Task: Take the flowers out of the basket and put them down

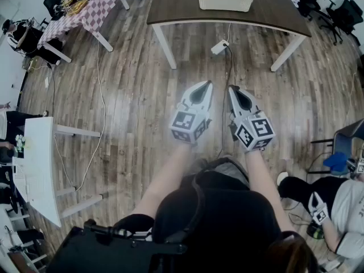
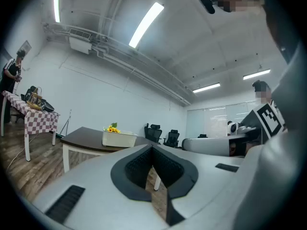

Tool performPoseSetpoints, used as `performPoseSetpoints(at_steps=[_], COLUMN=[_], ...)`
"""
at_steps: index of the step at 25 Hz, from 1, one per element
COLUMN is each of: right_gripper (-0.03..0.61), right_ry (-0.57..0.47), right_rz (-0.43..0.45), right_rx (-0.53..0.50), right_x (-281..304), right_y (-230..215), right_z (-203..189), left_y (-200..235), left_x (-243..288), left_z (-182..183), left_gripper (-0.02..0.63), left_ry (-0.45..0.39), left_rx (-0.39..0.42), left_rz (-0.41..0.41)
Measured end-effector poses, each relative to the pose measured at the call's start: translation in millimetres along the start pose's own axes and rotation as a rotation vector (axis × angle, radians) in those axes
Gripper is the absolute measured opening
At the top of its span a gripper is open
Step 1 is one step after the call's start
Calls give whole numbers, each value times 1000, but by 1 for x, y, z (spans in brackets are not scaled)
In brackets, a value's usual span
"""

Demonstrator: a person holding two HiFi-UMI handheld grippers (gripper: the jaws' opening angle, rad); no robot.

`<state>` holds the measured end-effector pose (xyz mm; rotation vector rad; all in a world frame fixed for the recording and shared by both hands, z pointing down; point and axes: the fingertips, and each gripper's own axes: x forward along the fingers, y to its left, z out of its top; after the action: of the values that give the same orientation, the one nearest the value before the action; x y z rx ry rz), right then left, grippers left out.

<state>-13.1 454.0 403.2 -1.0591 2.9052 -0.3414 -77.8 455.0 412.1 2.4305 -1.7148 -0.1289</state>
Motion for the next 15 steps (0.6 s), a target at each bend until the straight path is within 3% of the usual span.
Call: performPoseSetpoints(at_steps=[15], right_gripper=[2], right_ry=[-1], right_rz=[1], right_rx=[14], right_x=[44], right_y=[-47], right_z=[-2], left_y=[25], left_x=[52], left_z=[-8], left_gripper=[3], left_ry=[2], left_rx=[13], left_rz=[23])
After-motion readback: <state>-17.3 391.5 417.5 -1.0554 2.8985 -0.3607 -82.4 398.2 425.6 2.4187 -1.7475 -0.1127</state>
